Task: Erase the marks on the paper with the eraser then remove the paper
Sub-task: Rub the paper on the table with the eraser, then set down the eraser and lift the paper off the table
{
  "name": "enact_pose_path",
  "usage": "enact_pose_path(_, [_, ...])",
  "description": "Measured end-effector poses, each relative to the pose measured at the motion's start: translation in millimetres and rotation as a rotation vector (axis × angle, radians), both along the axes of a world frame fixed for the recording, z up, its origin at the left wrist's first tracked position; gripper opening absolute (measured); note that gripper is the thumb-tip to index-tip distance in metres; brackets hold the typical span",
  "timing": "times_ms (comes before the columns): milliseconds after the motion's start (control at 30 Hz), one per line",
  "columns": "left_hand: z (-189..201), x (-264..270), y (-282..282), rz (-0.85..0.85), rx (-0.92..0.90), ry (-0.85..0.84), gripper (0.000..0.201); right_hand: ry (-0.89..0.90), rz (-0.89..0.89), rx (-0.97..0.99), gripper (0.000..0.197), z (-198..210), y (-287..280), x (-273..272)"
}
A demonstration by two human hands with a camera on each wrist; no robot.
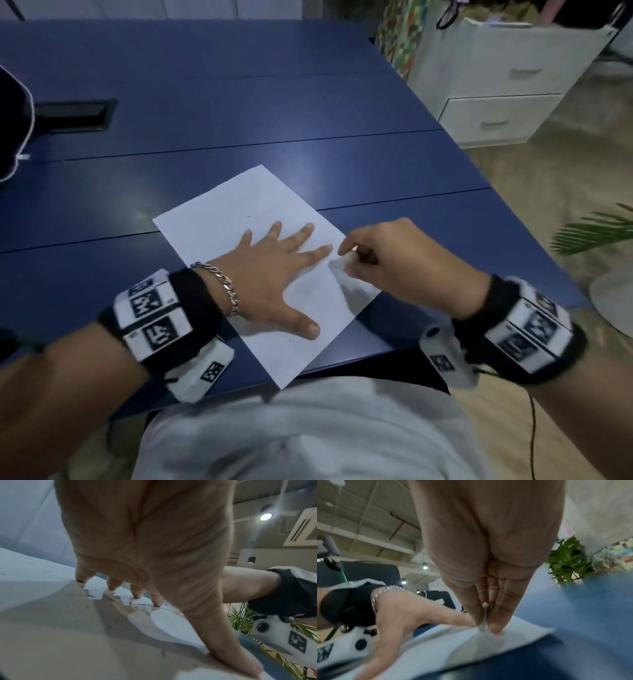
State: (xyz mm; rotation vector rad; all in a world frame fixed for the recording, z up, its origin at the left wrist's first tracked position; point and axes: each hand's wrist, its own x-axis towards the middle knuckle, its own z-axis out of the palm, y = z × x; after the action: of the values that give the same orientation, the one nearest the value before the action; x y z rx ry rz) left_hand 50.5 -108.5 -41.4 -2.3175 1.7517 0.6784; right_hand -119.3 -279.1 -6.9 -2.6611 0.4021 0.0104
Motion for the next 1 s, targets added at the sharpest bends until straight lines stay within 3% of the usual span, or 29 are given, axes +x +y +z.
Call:
enact_pose_path(133, [-9,-1,-3,0.022,0.055,-0.048,0.142,0.046,0.023,-0.048,0.019,-10,2,18])
enact_pose_path(267, [-8,-3,-2,0.031,0.069,-0.063,0.144,0.158,0.208,-0.111,0.018,-9,31,2])
enact_pose_path(433, [-8,-2,-3,0.030,0.100,-0.062,0.144,0.110,0.025,-0.183,0.015,-7,0,7])
enact_pose_path(567, [-8,-2,-2,0.027,0.087,-0.053,0.143,0.170,0.167,-0.201,0.014,-11,38,-6])
enact_pose_path(633, [-5,-2,0,0.042,0.048,0.005,0.144,0.119,0.137,-0.169,0.016,-7,37,-15])
enact_pose_path(700, [6,8,4,0.099,-0.062,0.079,0.134,-0.027,-0.022,-0.123,0.015,-1,20,-25])
enact_pose_path(867, [23,87,28,0.338,-0.221,0.023,0.062,-0.173,-0.321,0.105,0.002,10,-6,-70])
enact_pose_path(1000, [6,120,51,0.351,-0.100,-0.015,0.060,-0.203,-0.425,0.216,0.006,-6,1,-89])
